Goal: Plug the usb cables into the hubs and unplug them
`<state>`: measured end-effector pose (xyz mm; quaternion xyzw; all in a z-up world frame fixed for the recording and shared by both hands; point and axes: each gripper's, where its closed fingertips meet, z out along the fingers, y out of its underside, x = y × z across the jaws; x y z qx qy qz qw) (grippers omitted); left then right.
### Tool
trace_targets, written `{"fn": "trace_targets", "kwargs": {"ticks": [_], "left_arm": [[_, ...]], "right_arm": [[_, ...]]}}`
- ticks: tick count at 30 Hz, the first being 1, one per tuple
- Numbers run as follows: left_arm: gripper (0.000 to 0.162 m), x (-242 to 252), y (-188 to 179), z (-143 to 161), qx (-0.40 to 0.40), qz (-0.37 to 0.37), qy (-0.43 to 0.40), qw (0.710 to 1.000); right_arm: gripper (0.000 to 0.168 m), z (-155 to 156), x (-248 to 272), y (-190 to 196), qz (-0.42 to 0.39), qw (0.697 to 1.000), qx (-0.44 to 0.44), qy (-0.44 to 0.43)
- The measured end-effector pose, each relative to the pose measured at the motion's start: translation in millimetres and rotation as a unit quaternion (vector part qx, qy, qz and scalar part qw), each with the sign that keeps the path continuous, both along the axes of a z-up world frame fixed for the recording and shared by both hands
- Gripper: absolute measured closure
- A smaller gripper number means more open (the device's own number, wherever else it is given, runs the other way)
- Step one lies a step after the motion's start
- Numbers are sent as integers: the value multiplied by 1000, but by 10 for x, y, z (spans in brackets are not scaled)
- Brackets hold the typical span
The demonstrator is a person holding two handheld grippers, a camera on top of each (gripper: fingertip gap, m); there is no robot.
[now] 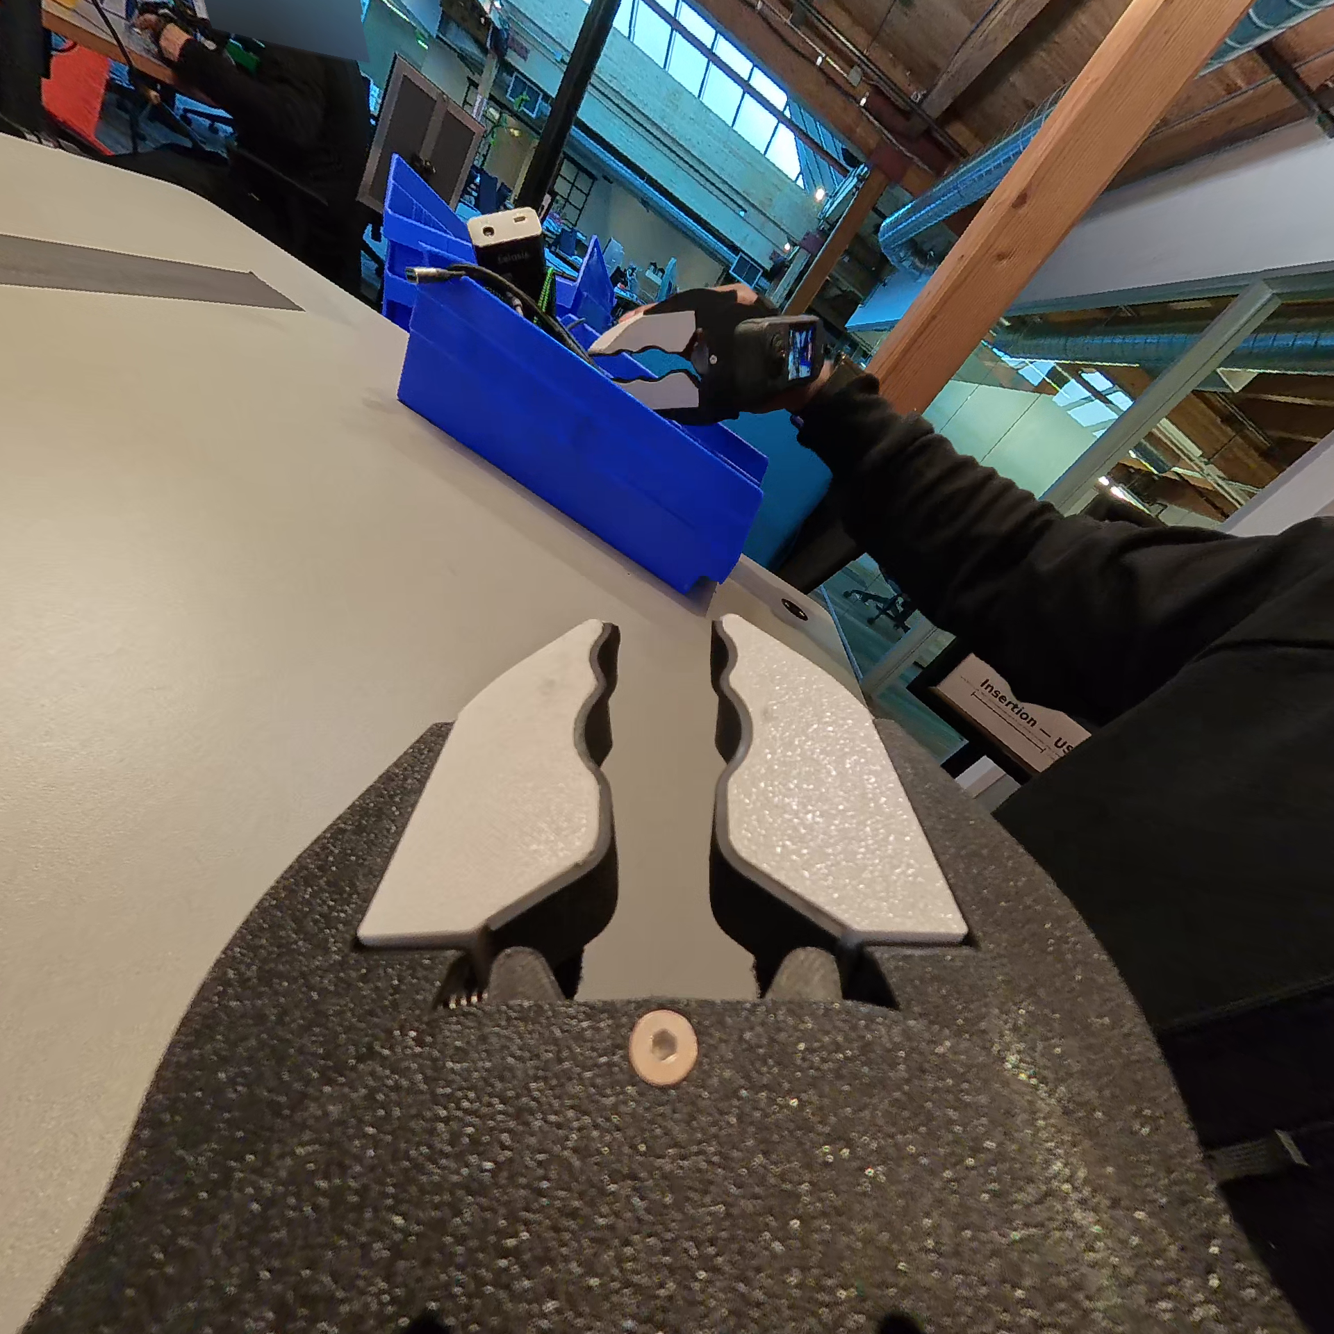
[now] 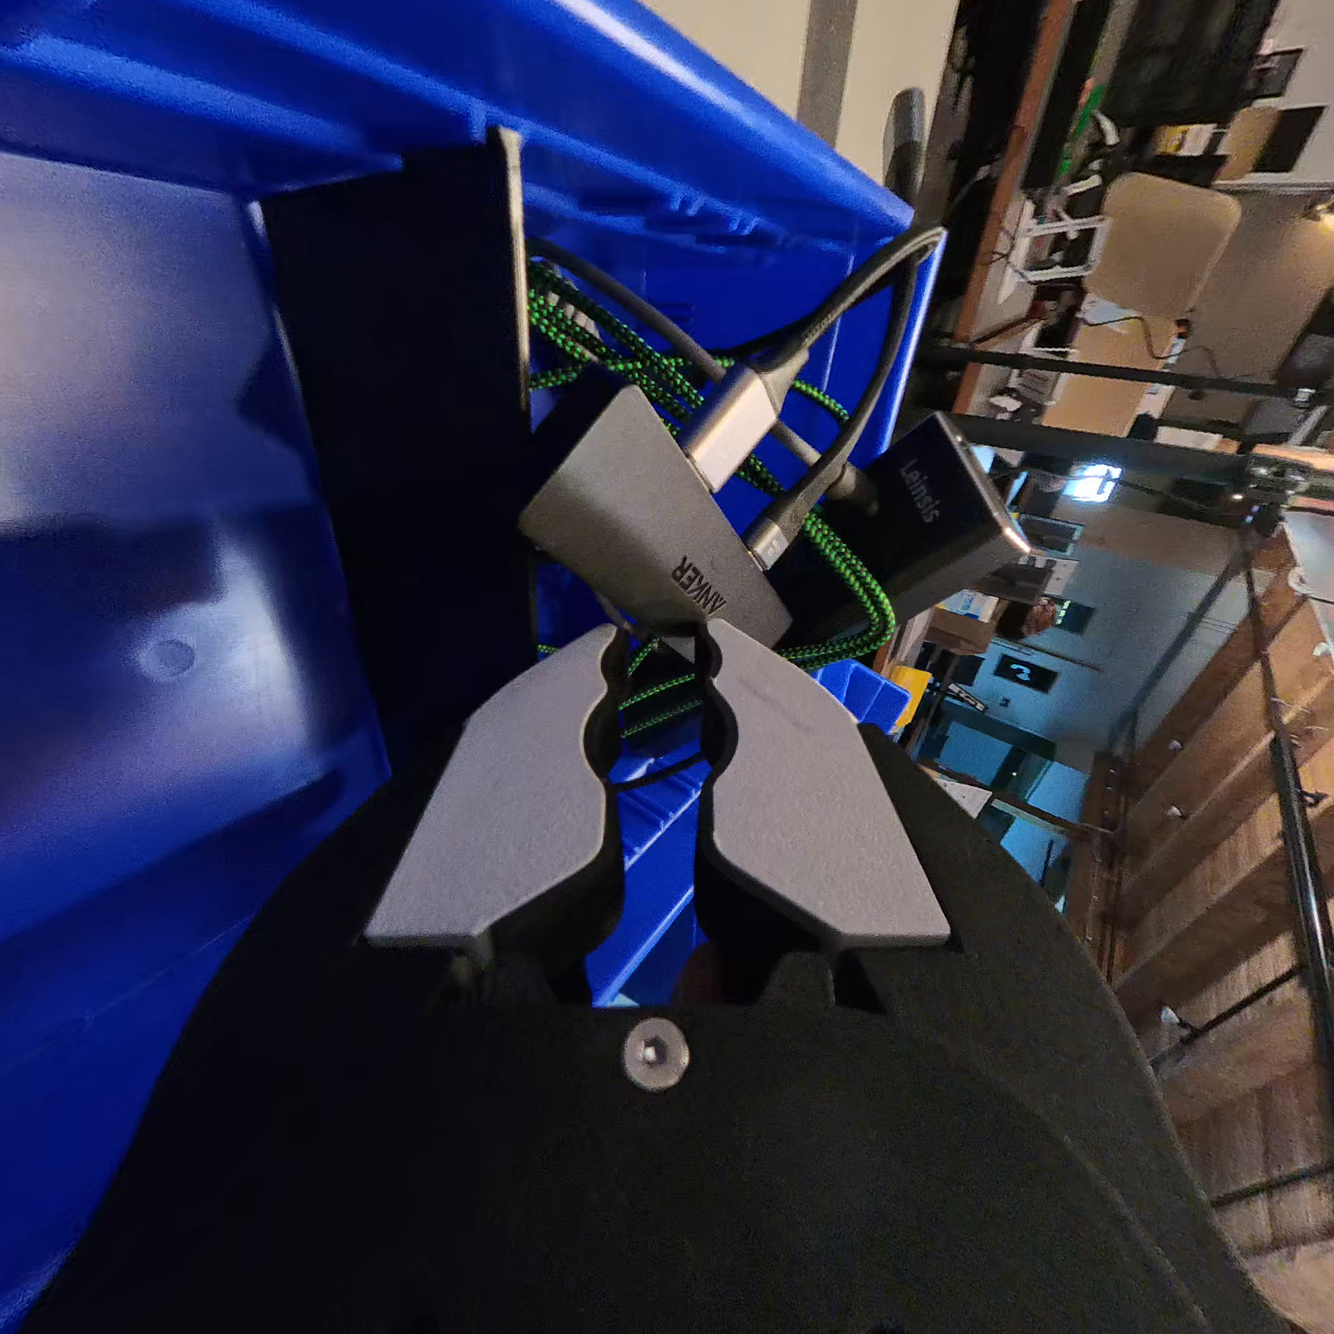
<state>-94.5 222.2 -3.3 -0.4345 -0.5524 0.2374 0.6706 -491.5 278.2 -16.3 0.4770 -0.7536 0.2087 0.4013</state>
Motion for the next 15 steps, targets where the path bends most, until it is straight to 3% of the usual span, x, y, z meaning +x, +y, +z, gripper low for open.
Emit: {"fn": "trace_targets", "kwargs": {"ticks": [5, 9, 12, 15], "left_arm": [[138, 8, 1, 10, 1, 0, 3, 1000], [138, 26, 10, 34, -2, 1, 11, 1000], [138, 62, -1, 69, -11, 8, 21, 1000], [136, 140, -61, 128, -48, 34, 32, 998]], "right_arm": [[137, 37, -47, 83, -45, 998, 48, -24], [127, 178, -200, 212, -113, 992, 8, -53], [122, 245, -149, 418, -180, 970, -42, -156], [124, 344, 93, 579, -214, 927, -134, -276]]}}
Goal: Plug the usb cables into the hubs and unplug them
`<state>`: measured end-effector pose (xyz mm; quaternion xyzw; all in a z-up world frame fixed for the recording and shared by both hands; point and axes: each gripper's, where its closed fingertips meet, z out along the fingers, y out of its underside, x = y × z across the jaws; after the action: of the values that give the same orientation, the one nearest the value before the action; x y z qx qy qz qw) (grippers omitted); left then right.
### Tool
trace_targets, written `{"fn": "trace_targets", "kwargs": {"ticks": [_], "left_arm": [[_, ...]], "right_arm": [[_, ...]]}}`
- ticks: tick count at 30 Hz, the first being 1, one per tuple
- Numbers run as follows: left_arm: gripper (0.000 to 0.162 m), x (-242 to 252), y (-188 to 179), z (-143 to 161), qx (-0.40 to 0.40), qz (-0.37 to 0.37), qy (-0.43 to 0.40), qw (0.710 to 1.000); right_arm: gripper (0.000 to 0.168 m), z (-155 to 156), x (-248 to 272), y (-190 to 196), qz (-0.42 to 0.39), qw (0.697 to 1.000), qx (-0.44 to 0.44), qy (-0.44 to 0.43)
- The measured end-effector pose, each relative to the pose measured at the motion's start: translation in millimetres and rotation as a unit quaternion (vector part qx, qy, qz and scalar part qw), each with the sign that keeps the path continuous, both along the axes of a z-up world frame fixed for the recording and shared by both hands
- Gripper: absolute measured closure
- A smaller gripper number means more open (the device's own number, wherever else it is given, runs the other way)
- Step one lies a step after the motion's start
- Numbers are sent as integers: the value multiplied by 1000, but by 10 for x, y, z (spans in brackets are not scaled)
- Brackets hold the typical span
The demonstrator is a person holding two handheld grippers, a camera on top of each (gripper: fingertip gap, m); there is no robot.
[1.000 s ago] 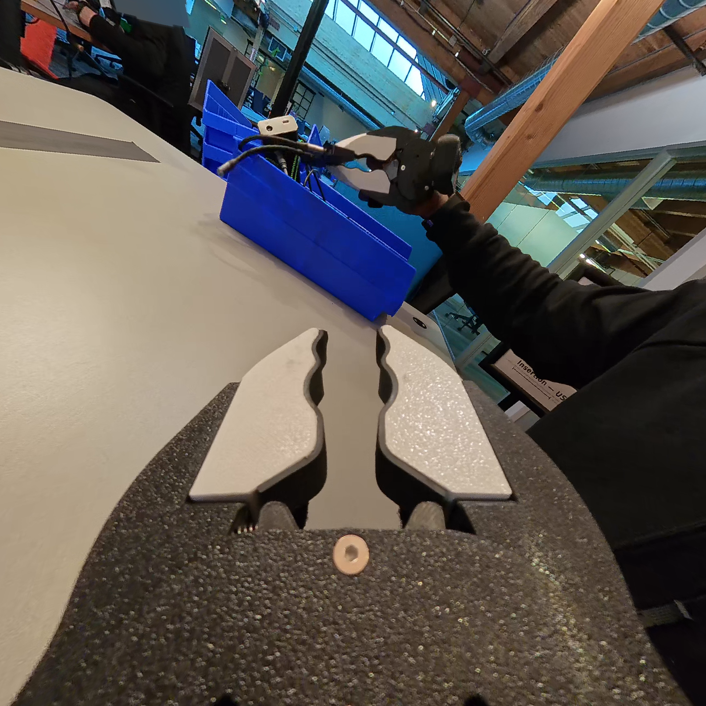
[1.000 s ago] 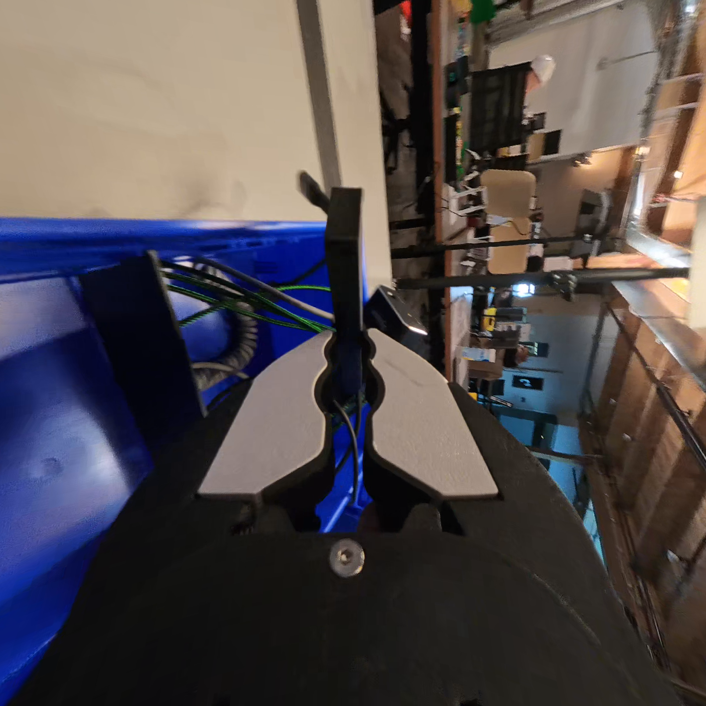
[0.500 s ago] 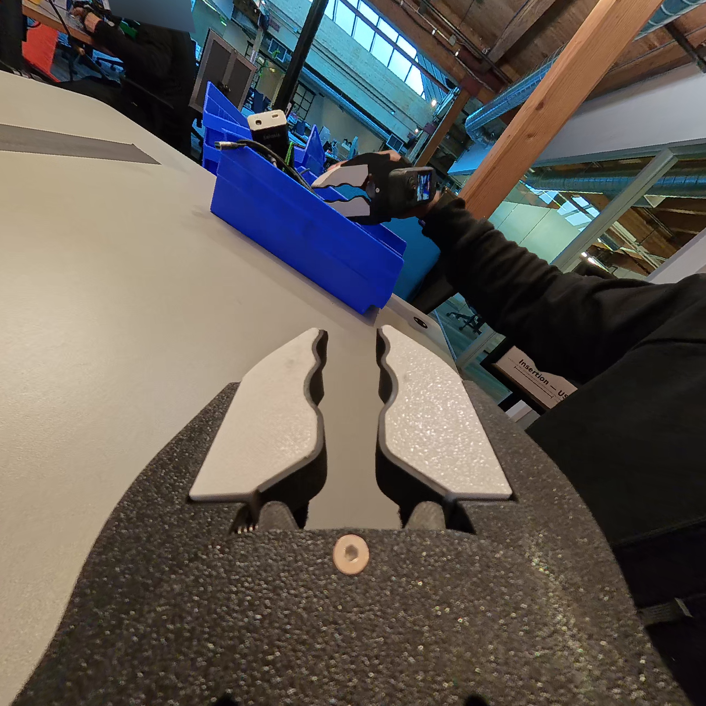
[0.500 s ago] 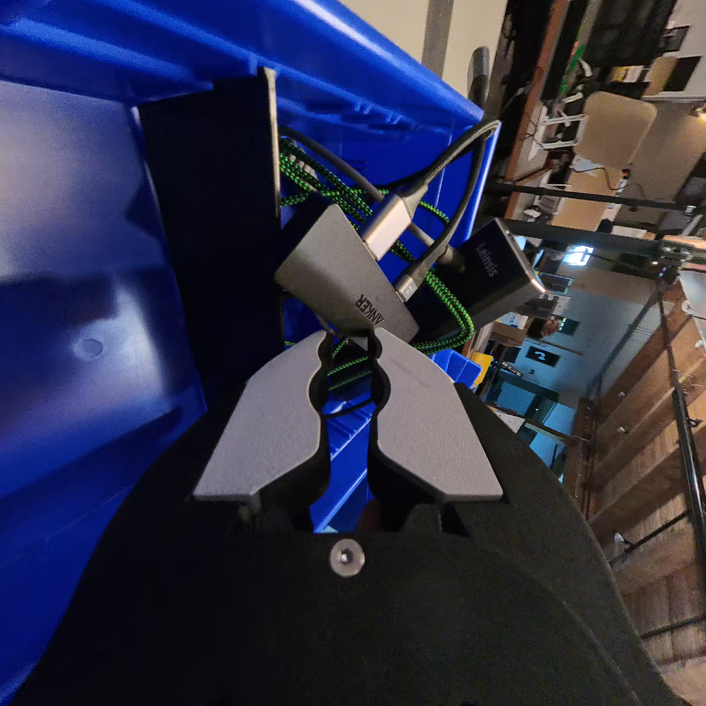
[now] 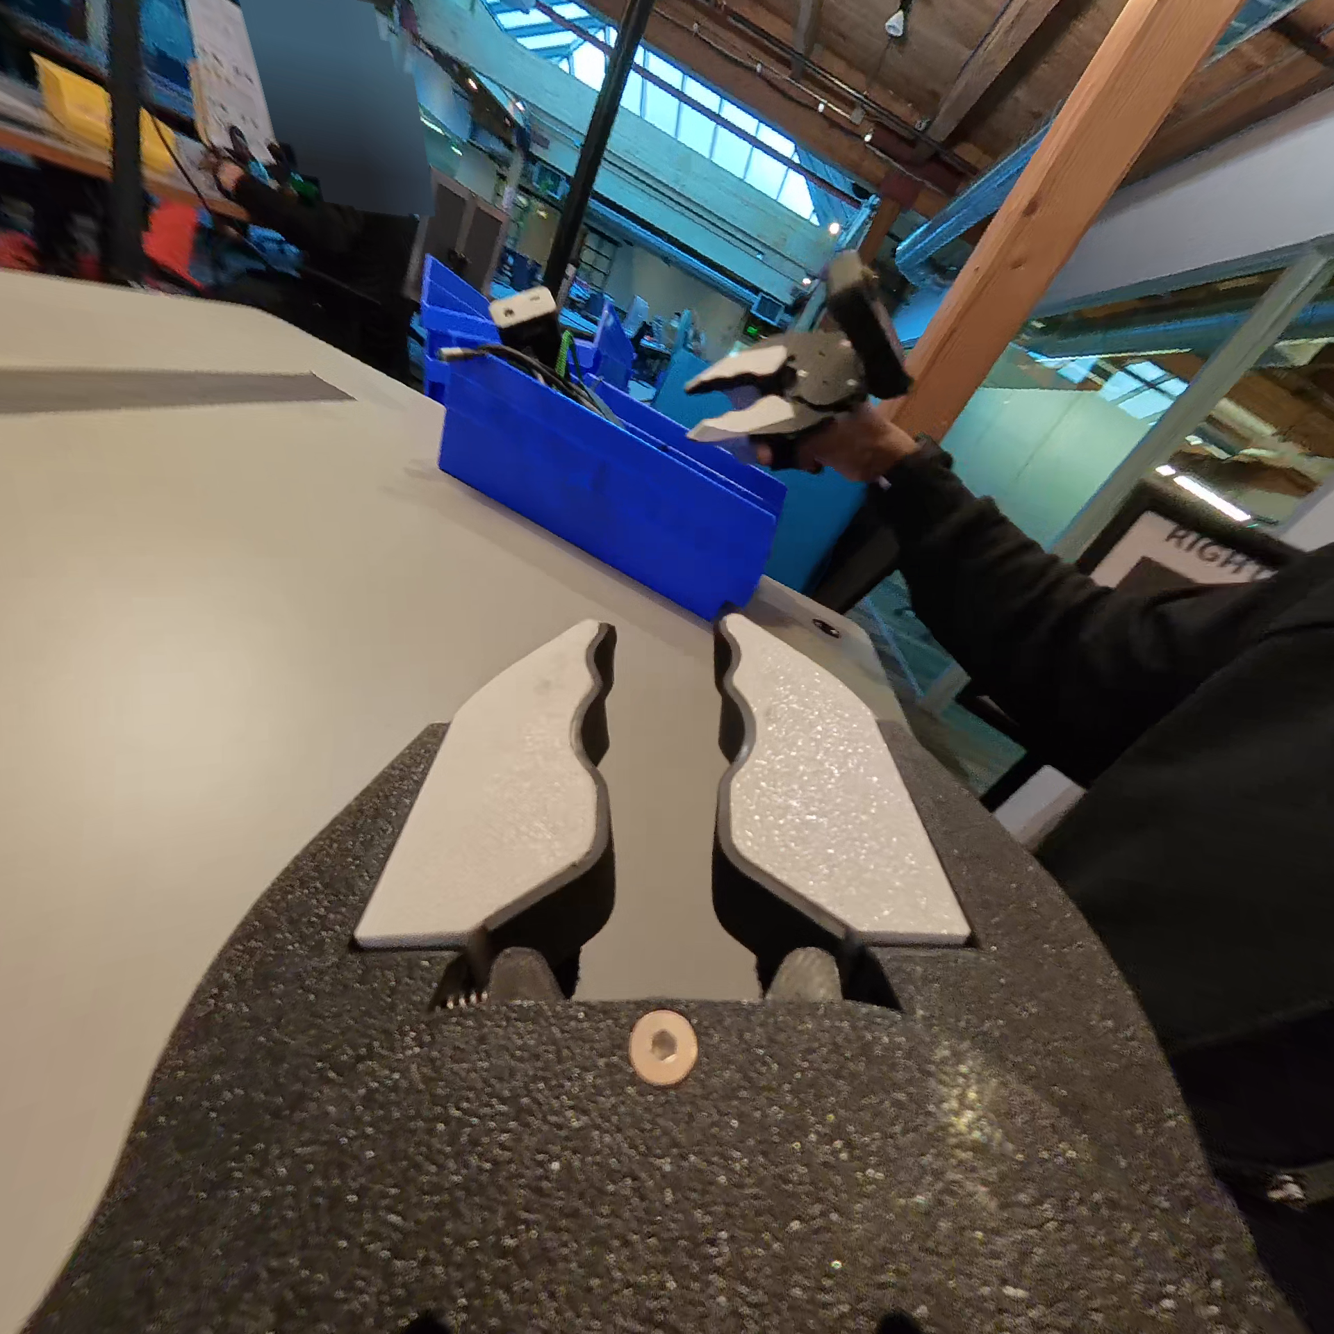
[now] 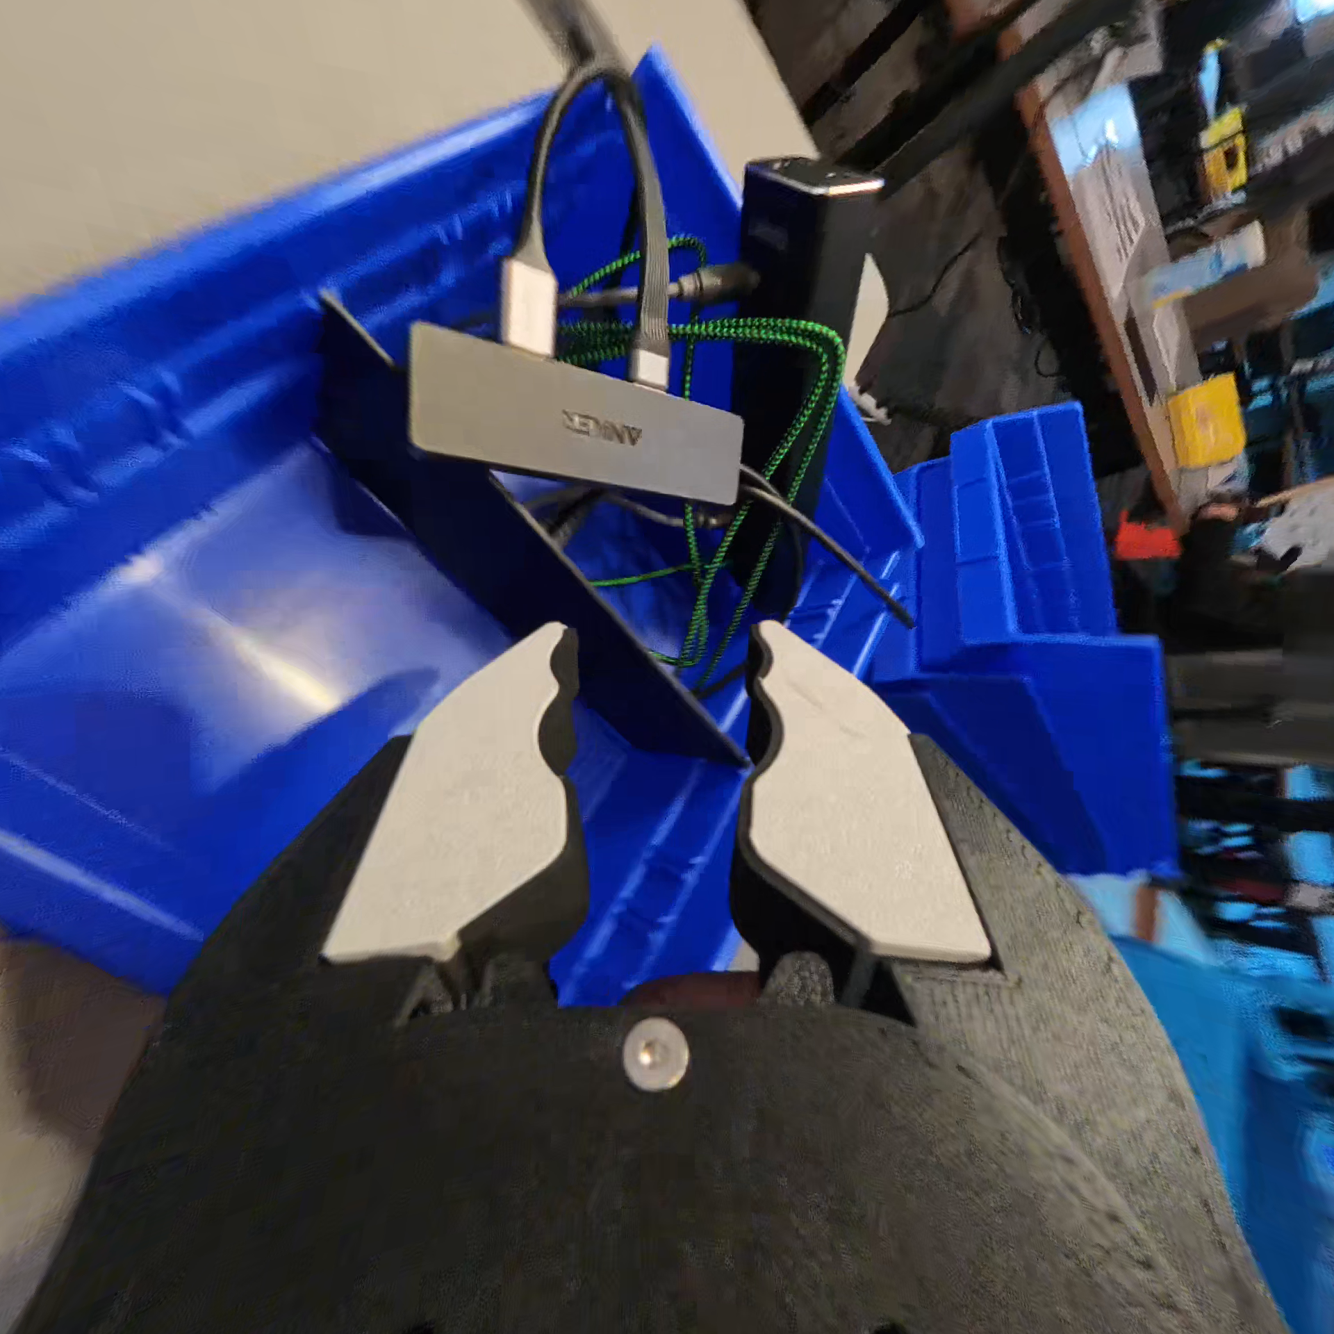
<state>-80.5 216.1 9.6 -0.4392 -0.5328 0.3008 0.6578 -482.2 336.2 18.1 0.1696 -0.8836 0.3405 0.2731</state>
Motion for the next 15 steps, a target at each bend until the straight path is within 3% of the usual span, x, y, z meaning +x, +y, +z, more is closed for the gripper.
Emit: {"fn": "trace_targets", "kwargs": {"ticks": [5, 9, 11, 15], "left_arm": [[120, 308, -195, 97, -94, 97, -4, 991], [96, 895, -483, 41, -128, 244, -50, 960], [89, 1306, -601, 16, -137, 317, -72, 935], [88, 2113, -725, 28, -180, 410, -142, 883]], "right_arm": [[124, 46, 672, 301, -20, 975, -147, -164], [115, 39, 1262, 446, 3, 938, -221, -268], [104, -29, 1434, 468, -2, 933, -227, -281], [97, -109, 1553, 425, -17, 938, -239, -252]]}}
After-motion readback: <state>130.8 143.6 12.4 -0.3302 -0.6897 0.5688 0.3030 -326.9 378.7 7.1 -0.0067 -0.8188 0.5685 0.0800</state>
